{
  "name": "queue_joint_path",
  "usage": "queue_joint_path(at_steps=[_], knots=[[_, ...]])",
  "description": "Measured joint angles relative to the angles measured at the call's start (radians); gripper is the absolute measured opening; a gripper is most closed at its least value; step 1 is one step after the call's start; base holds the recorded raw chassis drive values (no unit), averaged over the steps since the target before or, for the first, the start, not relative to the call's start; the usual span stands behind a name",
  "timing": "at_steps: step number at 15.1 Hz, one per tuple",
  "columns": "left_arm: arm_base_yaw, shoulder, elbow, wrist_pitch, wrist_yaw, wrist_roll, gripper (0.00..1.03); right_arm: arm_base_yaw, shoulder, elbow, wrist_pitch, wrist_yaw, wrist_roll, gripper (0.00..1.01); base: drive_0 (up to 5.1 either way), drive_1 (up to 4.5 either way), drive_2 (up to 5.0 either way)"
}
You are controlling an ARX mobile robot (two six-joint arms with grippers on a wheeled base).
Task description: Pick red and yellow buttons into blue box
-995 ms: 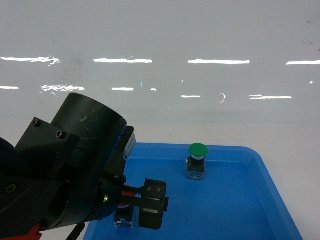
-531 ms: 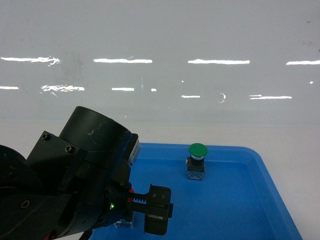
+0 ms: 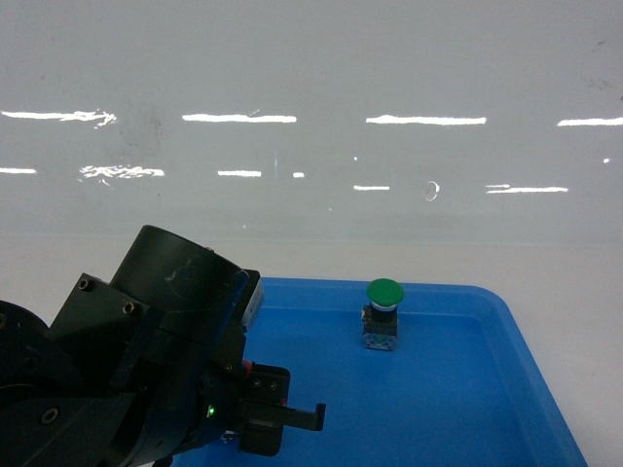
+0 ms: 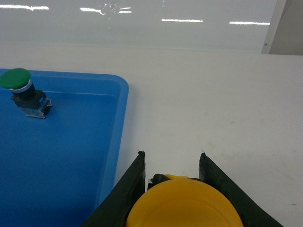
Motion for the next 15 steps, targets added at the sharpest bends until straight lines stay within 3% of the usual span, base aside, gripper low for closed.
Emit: queue_joint_path(at_steps=[2,5,6,7,9,12,15], knots=[[0.000,0.000,-0.005,0.008,0.005,0.000,0.28,0.000,0.000,0.000,0.000,0.000,0.000,0.31,0.0,0.00,0.0],[0.025,-0.038,-0.037,0.041,0.015,0.023,0.28,0.000,0.000,0.000,0.000,0.000,0.000,0.31,0.0,0.00,0.0],[0.081,-0.161,-0.082,0.085,0.039,0.077,0.28,0.000,0.000,0.000,0.000,0.000,0.000,0.31,0.0,0.00,0.0],[0.190,-0.387,-0.155,0.159,0.099,0.143,0.28,0.000,0.000,0.000,0.000,0.000,0.000,0.31,0.0,0.00,0.0],[0.251,-0.504,-0.240,0.211,0.111,0.179,0.28,0.000,0.000,0.000,0.000,0.000,0.000,0.31,0.0,0.00,0.0],[0.315,-0.666,-0.371,0.180,0.118,0.189,0.28,0.000,0.000,0.000,0.000,0.000,0.000,0.31,0.0,0.00,0.0],[0.337,-0.822,-0.426,0.183,0.100,0.180,0.28,0.000,0.000,0.000,0.000,0.000,0.000,0.31,0.0,0.00,0.0]])
